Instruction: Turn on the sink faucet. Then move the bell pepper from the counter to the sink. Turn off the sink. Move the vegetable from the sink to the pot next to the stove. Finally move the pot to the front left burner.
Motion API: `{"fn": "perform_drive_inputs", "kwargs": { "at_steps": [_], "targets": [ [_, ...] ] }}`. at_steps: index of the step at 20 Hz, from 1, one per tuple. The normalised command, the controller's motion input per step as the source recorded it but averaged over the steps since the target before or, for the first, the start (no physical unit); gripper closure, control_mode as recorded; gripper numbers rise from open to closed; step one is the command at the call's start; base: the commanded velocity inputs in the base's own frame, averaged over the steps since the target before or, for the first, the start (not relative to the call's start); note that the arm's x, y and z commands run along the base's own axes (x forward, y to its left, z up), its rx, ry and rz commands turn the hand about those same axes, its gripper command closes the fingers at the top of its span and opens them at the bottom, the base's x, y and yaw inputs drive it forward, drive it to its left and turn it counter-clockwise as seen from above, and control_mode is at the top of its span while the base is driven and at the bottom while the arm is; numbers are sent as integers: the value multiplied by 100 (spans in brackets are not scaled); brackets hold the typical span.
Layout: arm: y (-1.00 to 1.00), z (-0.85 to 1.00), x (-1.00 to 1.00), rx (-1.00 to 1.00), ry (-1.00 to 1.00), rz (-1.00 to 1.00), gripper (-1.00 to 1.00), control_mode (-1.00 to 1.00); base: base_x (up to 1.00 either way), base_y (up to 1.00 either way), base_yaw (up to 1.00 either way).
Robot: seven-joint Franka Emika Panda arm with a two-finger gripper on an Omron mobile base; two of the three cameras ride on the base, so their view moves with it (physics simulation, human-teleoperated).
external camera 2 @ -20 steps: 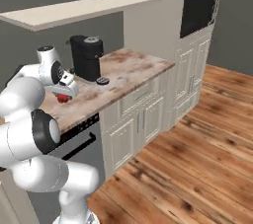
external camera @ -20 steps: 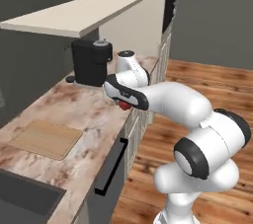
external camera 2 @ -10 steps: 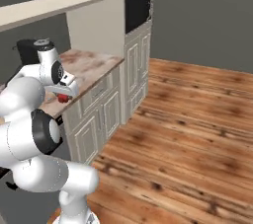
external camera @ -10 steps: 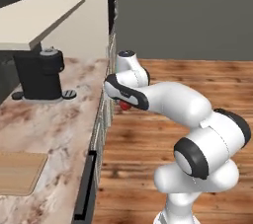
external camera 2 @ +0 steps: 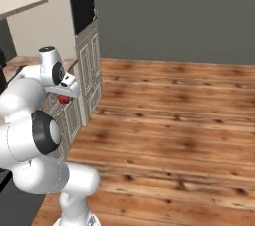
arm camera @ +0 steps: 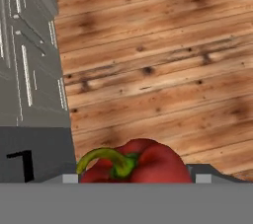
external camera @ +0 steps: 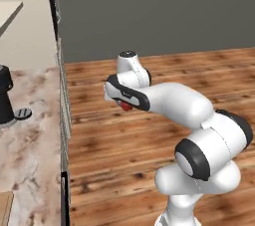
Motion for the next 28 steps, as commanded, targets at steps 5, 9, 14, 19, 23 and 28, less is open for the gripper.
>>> {"fn": "perform_drive_inputs", "kwargs": {
  "at_steps": [5, 9, 14, 19, 23, 28],
  "targets": [
    [0, 0, 0, 0, 0, 0, 100, 100, 3, -2, -47],
    [0, 0, 0, 0, 0, 0, 100, 100, 4, -8, -47],
    [0, 0, 0, 0, 0, 0, 100, 100, 3, -18, -46],
    [0, 0, 0, 0, 0, 0, 100, 100, 4, -18, -45],
    [0, 0, 0, 0, 0, 0, 100, 100, 4, -14, -45],
    [0, 0, 0, 0, 0, 0, 100, 100, 7, -16, -45]
  ]
}}
